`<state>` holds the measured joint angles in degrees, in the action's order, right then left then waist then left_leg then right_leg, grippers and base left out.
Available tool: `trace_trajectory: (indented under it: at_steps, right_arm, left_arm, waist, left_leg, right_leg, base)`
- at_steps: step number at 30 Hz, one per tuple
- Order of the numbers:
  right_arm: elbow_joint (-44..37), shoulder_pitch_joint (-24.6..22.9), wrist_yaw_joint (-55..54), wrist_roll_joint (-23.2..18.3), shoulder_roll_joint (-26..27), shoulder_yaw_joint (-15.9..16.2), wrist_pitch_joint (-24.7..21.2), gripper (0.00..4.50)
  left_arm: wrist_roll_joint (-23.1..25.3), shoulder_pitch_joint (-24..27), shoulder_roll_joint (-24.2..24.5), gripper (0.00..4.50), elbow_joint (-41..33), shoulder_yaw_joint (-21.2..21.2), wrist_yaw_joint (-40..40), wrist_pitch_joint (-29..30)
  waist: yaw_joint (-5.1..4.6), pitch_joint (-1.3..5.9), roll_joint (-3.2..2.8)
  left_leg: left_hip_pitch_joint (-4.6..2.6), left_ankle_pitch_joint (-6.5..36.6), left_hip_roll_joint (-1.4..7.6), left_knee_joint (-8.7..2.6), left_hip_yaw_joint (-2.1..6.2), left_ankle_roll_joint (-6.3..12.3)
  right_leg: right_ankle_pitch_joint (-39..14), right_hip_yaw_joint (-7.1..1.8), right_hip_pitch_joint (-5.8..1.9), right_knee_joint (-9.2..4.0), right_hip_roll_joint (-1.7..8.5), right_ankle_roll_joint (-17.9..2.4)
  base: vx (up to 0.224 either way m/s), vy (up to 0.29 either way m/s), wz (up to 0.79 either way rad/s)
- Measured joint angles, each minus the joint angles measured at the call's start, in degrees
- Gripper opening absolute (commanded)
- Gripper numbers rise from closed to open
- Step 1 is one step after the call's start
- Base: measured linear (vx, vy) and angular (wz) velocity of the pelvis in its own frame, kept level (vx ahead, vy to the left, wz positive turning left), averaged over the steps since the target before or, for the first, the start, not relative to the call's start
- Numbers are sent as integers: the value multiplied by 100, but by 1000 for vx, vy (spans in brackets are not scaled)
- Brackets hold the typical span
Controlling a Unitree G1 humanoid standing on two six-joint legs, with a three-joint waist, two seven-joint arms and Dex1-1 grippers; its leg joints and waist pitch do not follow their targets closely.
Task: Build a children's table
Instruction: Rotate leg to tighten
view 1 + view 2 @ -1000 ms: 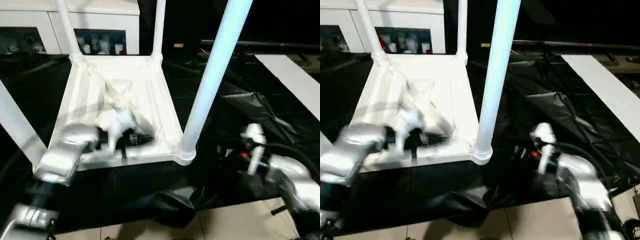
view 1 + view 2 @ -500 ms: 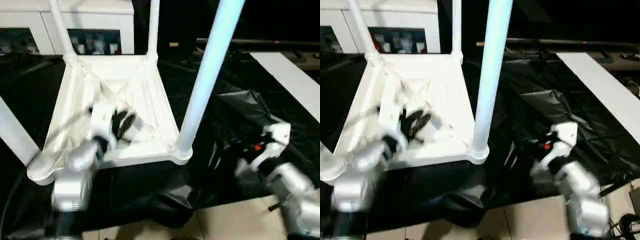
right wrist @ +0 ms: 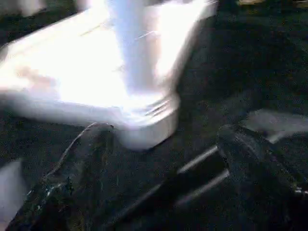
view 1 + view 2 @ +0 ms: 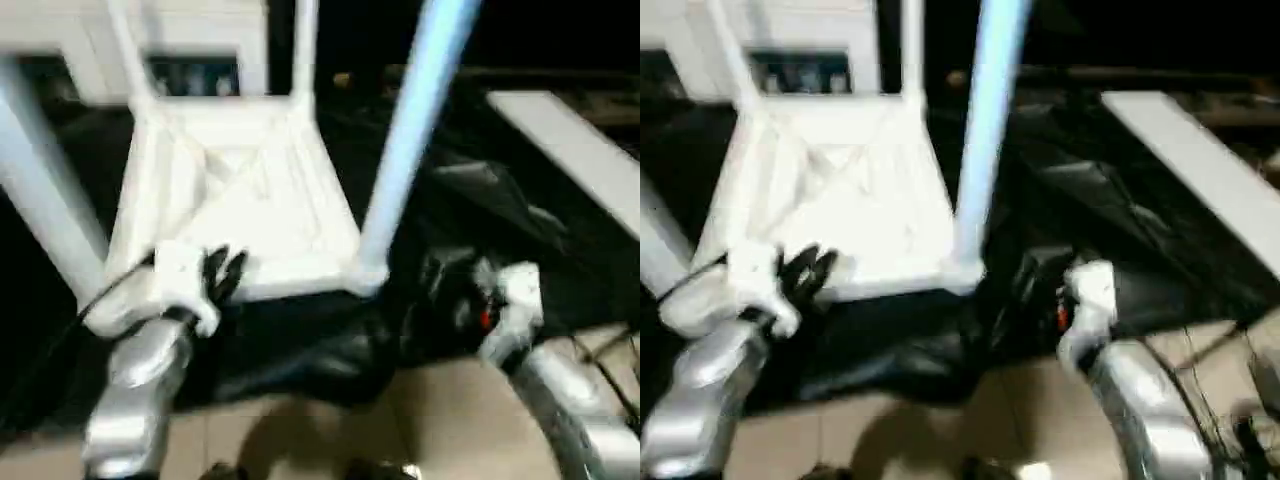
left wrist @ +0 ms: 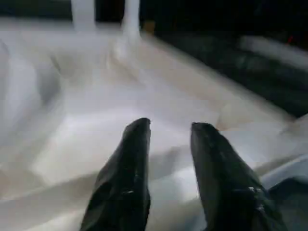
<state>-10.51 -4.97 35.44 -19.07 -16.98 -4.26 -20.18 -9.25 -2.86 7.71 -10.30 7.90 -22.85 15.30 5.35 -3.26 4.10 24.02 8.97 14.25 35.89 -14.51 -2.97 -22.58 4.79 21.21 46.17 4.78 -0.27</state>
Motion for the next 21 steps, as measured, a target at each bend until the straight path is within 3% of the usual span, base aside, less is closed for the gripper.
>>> trace_trajectory:
  at_steps: [1, 2, 3, 4, 5, 6, 7, 8, 11, 14, 17, 21]
  right_arm:
    - [-51, 136, 81, -66, -55, 52, -28, 377]
    - [-112, 227, 170, -140, -65, 111, -43, 377]
    - [-131, 218, 223, -177, -43, 161, -51, 377]
    - [-125, 219, 262, -185, -30, 210, -70, 377]
    - [-101, 280, 281, -191, 18, 247, -67, 377]
    - [19, 387, 297, -178, 81, 302, -46, 377]
    - [157, 529, 302, -154, 154, 363, -17, 393]
    - [410, 780, 257, -93, 314, 423, 93, 402]
    - [716, 1046, 129, -53, 530, 461, 273, 412]
    - [1139, 1278, -21, -39, 678, 464, 324, 448]
    - [1312, 1377, -75, -33, 758, 486, 343, 450]
    - [1605, 1653, -79, -25, 798, 471, 471, 450]
  left_arm:
    - [-6, 136, -5, 184, -86, 88, 30, -72]
    - [15, 378, -27, 198, -41, 172, 120, -84]
    - [32, 471, -25, 198, 7, 212, 182, -81]
    - [64, 448, -22, 204, 7, 264, 274, -89]
    - [90, 348, -8, 221, -44, 338, 378, -153]
    - [125, 281, 15, 230, -87, 408, 488, -194]
    - [135, 275, 18, 240, -142, 488, 560, -218]
    - [136, 285, 45, 244, -223, 585, 626, -221]
    - [165, 261, 94, 259, -279, 690, 750, -221]
    - [355, 103, 147, 291, -169, 740, 1043, -231]
    - [465, -139, 239, 309, 1, 784, 1219, -244]
    - [482, -521, 260, 341, 447, 762, 1343, -46]
  waist:
    - [48, -24, 15]
    - [122, -42, -117]
    - [163, -54, -173]
    - [165, -57, -179]
    - [154, -54, -235]
    - [119, -69, -209]
    - [84, -65, -203]
    - [20, -62, -220]
    - [-61, -54, -225]
    - [-120, -32, -183]
    - [-191, -29, -179]
    - [-206, -19, -165]
  left_leg:
    - [57, 73, 7, 184, -36, -95]
    - [149, 208, -162, 754, 405, -52]
    - [65, 219, -362, 910, 678, -37]
    - [-117, 334, -521, 821, 784, -64]
    - [-343, 612, -588, 400, 799, -113]
    - [-373, 552, -553, 219, 743, -121]
    - [-381, 483, -486, 119, 701, -100]
    - [-384, 394, -450, 58, 692, -74]
    - [-390, 388, -434, -11, 638, -72]
    - [-358, 360, -436, -34, 595, -57]
    - [-320, 315, -437, -44, 577, -15]
    - [-264, 280, -436, -50, 560, 1]
  right_leg:
    - [-243, -166, 47, 172, -54, -35]
    - [-243, -221, 27, 199, -127, -29]
    - [-236, -287, -18, 131, -165, -17]
    - [-221, -316, -22, 47, -174, 7]
    - [-148, -318, -26, -122, -256, -10]
    - [43, -322, -58, -298, -277, -73]
    - [248, -325, -110, -495, -328, -111]
    - [536, -263, -183, -703, -330, -177]
    - [668, -239, -239, -900, -312, -104]
    - [739, -243, -233, -949, -285, -66]
    - [760, -238, -197, -949, -272, -46]
    - [765, -244, -128, -943, -268, -36]
  base:
    - [-20, -147, 5]
    - [-20, -147, 5]
    - [-88, -37, 12]
    - [-123, 9, 24]
    - [-123, 9, 24]
    - [-135, -2, 43]
    - [-131, 30, 24]
    - [-131, 30, 24]
    - [-63, 66, 0]
    - [0, 0, 0]
    - [0, 0, 0]
    - [0, 0, 0]
